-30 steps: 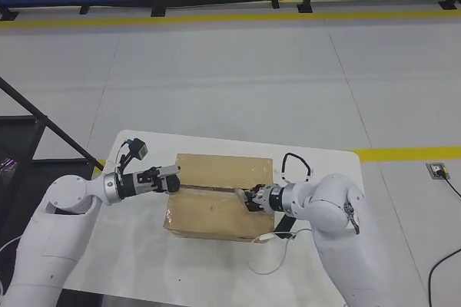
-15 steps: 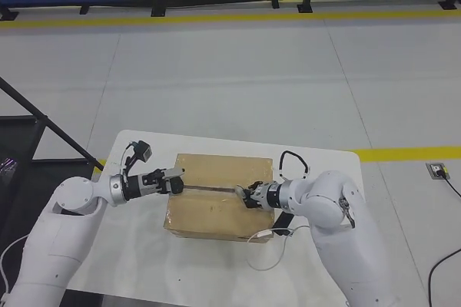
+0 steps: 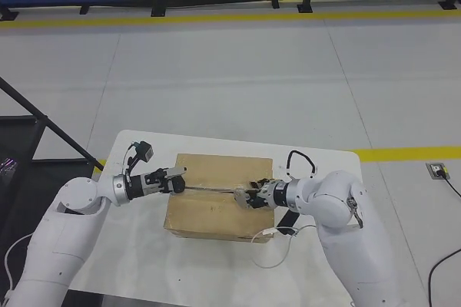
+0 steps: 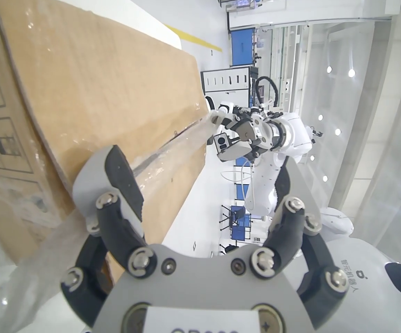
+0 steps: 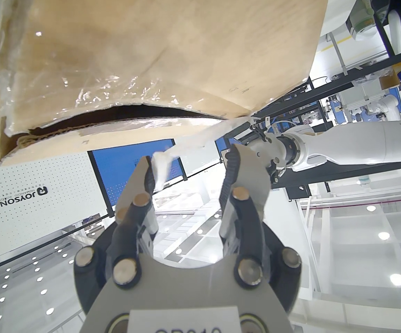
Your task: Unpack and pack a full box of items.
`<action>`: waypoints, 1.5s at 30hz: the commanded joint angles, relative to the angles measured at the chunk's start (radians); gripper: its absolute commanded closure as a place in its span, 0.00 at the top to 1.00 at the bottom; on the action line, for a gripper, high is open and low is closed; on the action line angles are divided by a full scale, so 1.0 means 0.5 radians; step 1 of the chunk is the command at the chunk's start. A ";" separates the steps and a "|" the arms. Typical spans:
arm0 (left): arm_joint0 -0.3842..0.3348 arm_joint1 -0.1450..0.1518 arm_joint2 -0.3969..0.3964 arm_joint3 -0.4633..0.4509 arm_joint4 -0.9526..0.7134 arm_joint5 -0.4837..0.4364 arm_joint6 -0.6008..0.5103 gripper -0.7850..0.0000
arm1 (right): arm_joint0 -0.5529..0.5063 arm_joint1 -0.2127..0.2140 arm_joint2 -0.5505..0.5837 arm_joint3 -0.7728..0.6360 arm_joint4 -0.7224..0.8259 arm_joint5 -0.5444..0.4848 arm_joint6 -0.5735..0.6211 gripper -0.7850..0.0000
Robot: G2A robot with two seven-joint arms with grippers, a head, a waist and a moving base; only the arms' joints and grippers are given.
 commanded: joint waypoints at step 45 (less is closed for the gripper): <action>0.385 0.149 -0.547 -0.522 -0.181 -0.006 0.085 1.00 | -0.262 0.088 0.019 -0.367 -0.095 0.283 0.973 1.00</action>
